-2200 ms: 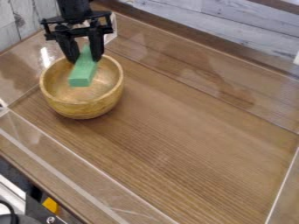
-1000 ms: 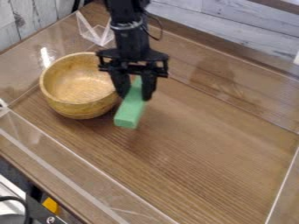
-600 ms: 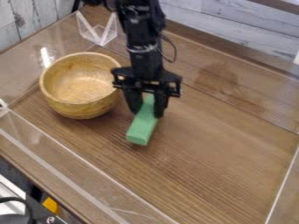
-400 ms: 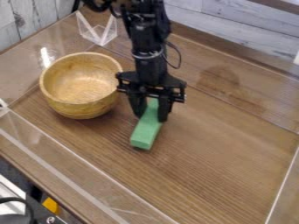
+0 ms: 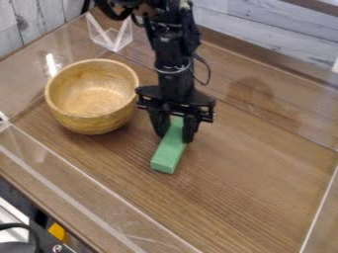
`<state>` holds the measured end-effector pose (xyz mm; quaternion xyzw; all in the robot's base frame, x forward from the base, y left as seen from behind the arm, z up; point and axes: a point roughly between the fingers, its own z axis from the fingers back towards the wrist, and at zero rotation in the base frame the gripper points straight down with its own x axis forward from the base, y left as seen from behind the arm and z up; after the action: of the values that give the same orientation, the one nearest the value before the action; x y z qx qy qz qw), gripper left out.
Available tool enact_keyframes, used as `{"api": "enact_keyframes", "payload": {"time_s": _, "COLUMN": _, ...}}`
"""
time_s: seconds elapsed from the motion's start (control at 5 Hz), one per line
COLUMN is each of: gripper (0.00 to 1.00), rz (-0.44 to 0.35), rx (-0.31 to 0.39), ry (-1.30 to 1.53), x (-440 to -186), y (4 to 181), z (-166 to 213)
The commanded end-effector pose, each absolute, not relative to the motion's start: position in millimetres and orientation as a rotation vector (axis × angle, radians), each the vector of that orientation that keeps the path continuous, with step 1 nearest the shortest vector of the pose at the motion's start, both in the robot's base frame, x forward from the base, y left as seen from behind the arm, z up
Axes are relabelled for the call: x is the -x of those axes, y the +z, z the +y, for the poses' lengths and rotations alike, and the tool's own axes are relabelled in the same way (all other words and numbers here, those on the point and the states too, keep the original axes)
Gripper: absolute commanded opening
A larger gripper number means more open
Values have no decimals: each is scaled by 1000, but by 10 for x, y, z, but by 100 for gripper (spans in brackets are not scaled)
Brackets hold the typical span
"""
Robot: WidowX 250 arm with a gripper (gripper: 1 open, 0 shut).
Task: Remove the green block from inside the brown bowl and put it on the table
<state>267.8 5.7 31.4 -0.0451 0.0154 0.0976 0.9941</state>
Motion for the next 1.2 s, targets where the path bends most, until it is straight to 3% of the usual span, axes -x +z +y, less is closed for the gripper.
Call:
{"api": "enact_keyframes", "payload": {"time_s": 0.0, "gripper": 0, "rz": 10, "rx": 85, "ry": 185, "x": -2699, "y": 353, "z": 28}}
{"api": "enact_keyframes", "payload": {"time_s": 1.0, "gripper": 0, "rz": 38, "rx": 83, "ry": 187, "x": -2641, "y": 305, "z": -18}}
